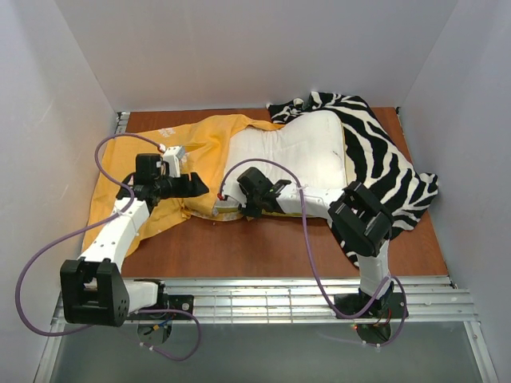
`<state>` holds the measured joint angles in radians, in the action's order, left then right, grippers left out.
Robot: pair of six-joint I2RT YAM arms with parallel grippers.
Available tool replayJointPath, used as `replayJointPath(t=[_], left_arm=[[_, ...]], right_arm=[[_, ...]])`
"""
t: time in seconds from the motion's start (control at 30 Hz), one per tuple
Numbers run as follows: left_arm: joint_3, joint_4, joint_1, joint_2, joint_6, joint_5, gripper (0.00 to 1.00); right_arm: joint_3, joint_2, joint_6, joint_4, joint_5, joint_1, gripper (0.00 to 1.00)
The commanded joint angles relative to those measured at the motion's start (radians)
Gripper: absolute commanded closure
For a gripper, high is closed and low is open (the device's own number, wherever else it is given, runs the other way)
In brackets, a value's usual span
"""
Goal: Put the pillow into the pillowcase
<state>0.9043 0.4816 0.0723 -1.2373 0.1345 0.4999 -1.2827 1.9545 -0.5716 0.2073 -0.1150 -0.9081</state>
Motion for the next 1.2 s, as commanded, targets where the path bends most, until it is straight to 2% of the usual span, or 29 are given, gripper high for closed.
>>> replayJointPath(t=[0.0,0.07,0.13,0.23,0.27,0.33,0.37,0.43,0.47,0.5,0.6,0.7,0.83,0.87,0.9,0.93,1.03,1.13,1.17], left_arm=[[-0.07,-0.092,0.055,0.107,-0.033,-0.127,0.2],[-0.096,-0.101,0.075,0.101,-0.053,-0.211,0.24],[-0.107,-0.11,0.096,0.088,-0.082,-0.234,0.27],[-0.125,-0.139,0.112,0.067,-0.096,-0.242,0.26],[-0.127,-0.144,0.113,0.053,-0.095,-0.238,0.26],[-0.124,-0.149,0.113,0.044,-0.085,-0.23,0.26],[-0.12,-0.149,0.113,0.044,-0.079,-0.224,0.26],[-0.12,-0.147,0.113,0.058,-0.075,-0.202,0.25],[-0.123,-0.147,0.113,0.065,-0.072,-0.198,0.25],[-0.125,-0.146,0.113,0.079,-0.072,-0.192,0.25],[-0.127,-0.133,0.113,0.094,-0.069,-0.172,0.24],[-0.124,-0.123,0.113,0.102,-0.064,-0.149,0.23],[-0.116,-0.12,0.113,0.082,-0.044,-0.15,0.22],[-0.113,-0.12,0.112,0.078,-0.036,-0.147,0.21],[-0.111,-0.12,0.113,0.075,-0.027,-0.141,0.2],[-0.108,-0.12,0.113,0.072,-0.016,-0.136,0.19],[-0.104,-0.117,0.113,0.071,-0.01,-0.149,0.18],[-0.11,-0.106,0.113,0.087,-0.053,-0.185,0.19],[-0.111,-0.1,0.113,0.087,-0.065,-0.195,0.21]], right_arm=[[-0.02,0.021,0.041,0.007,0.012,0.018,0.99],[-0.026,-0.003,0.067,0.018,0.044,0.017,0.99],[-0.036,-0.04,0.085,0.024,0.083,0.018,0.99],[-0.069,-0.063,0.09,0.073,0.141,0.018,0.98],[-0.085,-0.046,0.076,0.102,0.15,0.02,0.81],[-0.109,-0.032,0.064,0.164,0.138,0.02,0.71],[-0.104,-0.037,0.055,0.173,0.127,0.02,0.58],[-0.063,-0.06,0.046,0.176,0.121,0.02,0.43],[-0.049,-0.086,0.042,0.175,0.12,0.02,0.33],[-0.037,-0.098,0.03,0.175,0.12,0.02,0.3],[-0.009,-0.126,-0.002,0.173,0.06,0.025,0.3],[-0.012,-0.135,-0.016,0.182,0.064,0.057,0.31],[-0.018,-0.108,-0.068,0.181,0.051,0.083,0.27],[-0.015,-0.083,-0.077,0.178,0.041,0.084,0.21],[-0.017,-0.069,-0.086,0.176,0.043,0.086,0.2],[-0.018,-0.059,-0.094,0.173,0.047,0.086,0.12],[-0.023,-0.011,-0.105,0.159,0.06,0.084,0.11],[-0.023,0.032,-0.117,0.138,0.058,0.084,0.23],[-0.027,0.047,-0.119,0.138,0.067,0.086,0.4]])
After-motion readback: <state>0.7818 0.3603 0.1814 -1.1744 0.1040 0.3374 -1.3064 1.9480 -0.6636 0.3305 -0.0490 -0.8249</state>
